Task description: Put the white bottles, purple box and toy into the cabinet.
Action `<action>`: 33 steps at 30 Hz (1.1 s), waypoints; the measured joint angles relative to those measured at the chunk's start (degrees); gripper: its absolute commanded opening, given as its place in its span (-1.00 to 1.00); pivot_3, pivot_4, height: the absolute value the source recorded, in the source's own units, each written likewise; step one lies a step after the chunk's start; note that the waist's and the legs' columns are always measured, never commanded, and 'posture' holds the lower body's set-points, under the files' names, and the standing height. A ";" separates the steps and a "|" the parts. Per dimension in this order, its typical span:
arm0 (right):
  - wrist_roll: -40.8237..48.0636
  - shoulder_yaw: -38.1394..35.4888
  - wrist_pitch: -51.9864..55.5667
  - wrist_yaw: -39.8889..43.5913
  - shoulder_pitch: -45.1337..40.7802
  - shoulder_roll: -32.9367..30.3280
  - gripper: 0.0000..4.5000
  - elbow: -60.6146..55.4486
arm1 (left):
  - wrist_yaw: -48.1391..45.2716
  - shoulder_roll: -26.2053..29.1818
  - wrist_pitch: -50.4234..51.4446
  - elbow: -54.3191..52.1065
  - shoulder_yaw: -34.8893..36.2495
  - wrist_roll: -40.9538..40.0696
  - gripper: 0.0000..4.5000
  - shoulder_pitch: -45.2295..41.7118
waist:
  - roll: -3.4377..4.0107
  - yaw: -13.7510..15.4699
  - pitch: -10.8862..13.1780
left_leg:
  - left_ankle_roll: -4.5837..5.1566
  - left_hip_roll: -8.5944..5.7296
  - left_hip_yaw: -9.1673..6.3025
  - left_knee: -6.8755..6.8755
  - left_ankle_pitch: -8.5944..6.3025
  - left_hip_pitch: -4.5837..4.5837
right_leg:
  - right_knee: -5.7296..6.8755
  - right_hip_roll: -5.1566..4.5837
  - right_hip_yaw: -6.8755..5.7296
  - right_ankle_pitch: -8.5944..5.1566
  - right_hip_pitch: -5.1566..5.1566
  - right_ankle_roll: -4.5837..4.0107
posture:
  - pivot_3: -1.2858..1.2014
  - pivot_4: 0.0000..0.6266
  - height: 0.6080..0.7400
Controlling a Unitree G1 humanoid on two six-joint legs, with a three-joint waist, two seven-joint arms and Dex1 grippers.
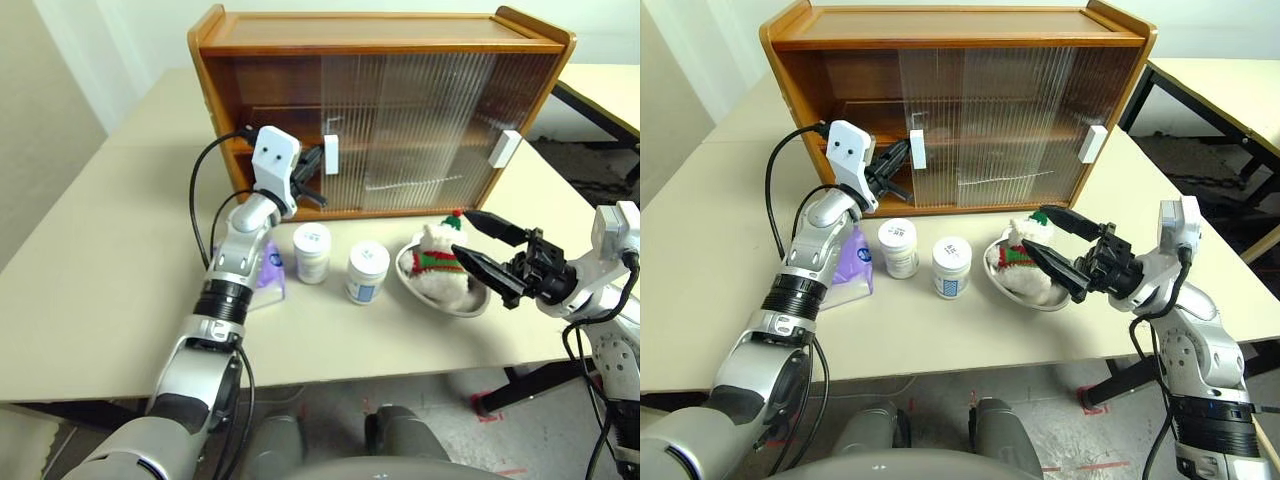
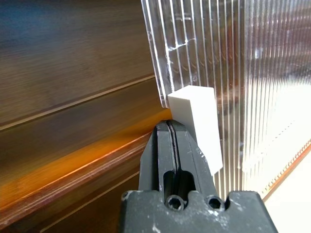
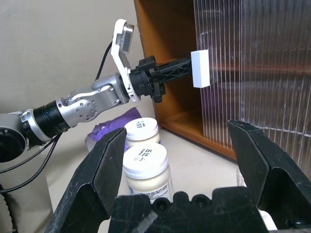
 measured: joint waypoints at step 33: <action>-0.27 0.40 -0.73 2.20 -2.08 -1.04 1.00 1.23 | -9.21 12.99 11.06 -21.24 6.24 -8.19 -0.22 11.96 | 0.28 -1.45 0.19 | 0.21 0.07 -0.24 -0.02 0.12 0.10 | 0.04 -0.02 -0.09 -0.07 0.18 0.04 | 0.11 -1.00 1.00</action>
